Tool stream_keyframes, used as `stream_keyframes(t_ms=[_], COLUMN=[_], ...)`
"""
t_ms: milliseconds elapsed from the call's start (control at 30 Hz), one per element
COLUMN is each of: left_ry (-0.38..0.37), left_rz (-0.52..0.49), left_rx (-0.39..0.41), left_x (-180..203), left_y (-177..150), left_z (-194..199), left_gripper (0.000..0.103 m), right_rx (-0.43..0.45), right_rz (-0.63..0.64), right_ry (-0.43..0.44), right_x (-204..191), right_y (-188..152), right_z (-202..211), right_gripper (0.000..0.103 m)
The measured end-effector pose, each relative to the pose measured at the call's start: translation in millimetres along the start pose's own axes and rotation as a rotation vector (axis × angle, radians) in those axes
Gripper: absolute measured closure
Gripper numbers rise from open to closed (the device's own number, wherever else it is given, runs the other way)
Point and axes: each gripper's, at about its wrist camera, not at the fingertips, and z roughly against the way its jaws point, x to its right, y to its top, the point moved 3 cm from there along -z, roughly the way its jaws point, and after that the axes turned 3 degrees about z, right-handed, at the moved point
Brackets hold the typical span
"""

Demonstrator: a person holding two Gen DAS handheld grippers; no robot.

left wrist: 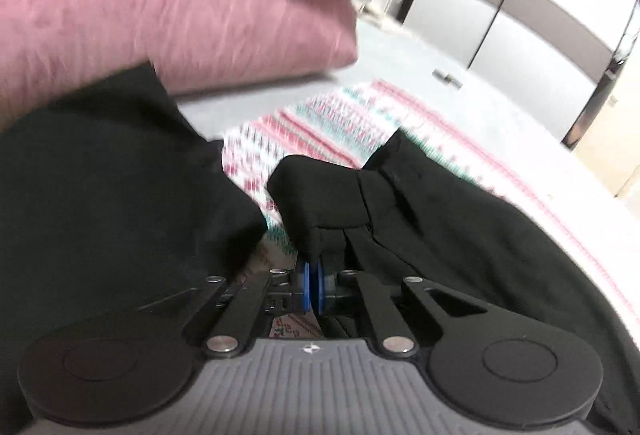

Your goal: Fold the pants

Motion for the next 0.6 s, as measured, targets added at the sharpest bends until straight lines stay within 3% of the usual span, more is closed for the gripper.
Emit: stream_keyframes(t_ms=[167, 333, 467, 567, 600], left_ry=[-0.039, 0.002, 0.017, -0.011, -0.011], left_rz=[0.037, 0.020, 0.035, 0.066, 0.063], left_rx=[-0.002, -0.003, -0.051, -0.031, -0.022], left_x=[-15, -18, -23, -28, -28], left_y=[3, 3, -1, 6, 7], left_z=[24, 16, 2, 9, 12], left_gripper=[0.077, 0.076, 0.076, 0.076, 0.076], right_rx=[0.084, 0.043, -0.158, -0.140, -0.124], right_rz=[0.031, -0.006, -0.155, -0.223, -0.223], right_ry=[-0.052, -0.066, -0.107, -0.118, -0.122], right_x=[11, 23, 47, 59, 60], right_y=[10, 8, -2, 0, 1], right_z=[20, 16, -21, -16, -13], right_gripper=[0.103, 0.103, 0.079, 0.057, 0.055])
